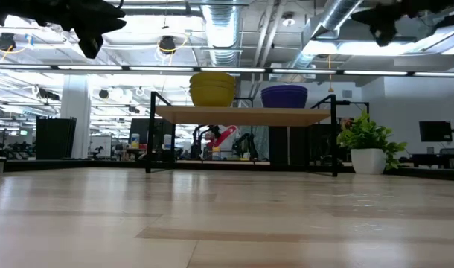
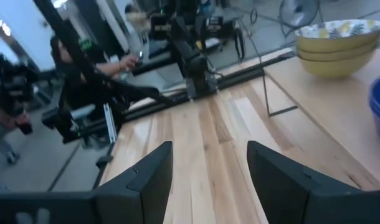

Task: Pick & Place Mini bowls
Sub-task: Return to Home Position

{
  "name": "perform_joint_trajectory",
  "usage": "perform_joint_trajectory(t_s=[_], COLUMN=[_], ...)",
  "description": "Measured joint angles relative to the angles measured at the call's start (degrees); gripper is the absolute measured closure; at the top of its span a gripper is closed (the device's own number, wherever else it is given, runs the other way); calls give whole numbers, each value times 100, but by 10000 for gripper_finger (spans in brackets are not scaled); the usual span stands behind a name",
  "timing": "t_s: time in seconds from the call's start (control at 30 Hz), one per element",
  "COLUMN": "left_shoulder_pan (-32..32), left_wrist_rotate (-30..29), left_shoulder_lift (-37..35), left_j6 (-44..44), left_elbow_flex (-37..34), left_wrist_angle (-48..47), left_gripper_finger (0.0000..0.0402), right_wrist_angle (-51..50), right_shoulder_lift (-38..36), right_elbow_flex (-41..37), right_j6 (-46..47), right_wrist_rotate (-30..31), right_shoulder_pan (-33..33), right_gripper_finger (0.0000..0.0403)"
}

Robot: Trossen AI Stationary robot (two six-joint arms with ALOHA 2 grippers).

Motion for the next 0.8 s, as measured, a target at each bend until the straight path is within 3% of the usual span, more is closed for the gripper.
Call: perform_joint_trajectory(t_s=[0.6,0.8], left_shoulder_pan=[-2,-2], left_wrist_rotate=[452,451], left_shoulder_lift=[-76,-628], left_j6=[164,48], left_elbow_flex=[-316,-768], left_wrist_angle=[343,692], left_gripper_finger=[320,320], right_wrist_angle=[424,695], right_shoulder_lift=[-2794,-2767], right_elbow_flex=[-1664,-2058], right_j6=[745,1020], right_wrist_rotate=[341,348], right_shoulder_pan=[0,38], right_gripper_finger=[211,208])
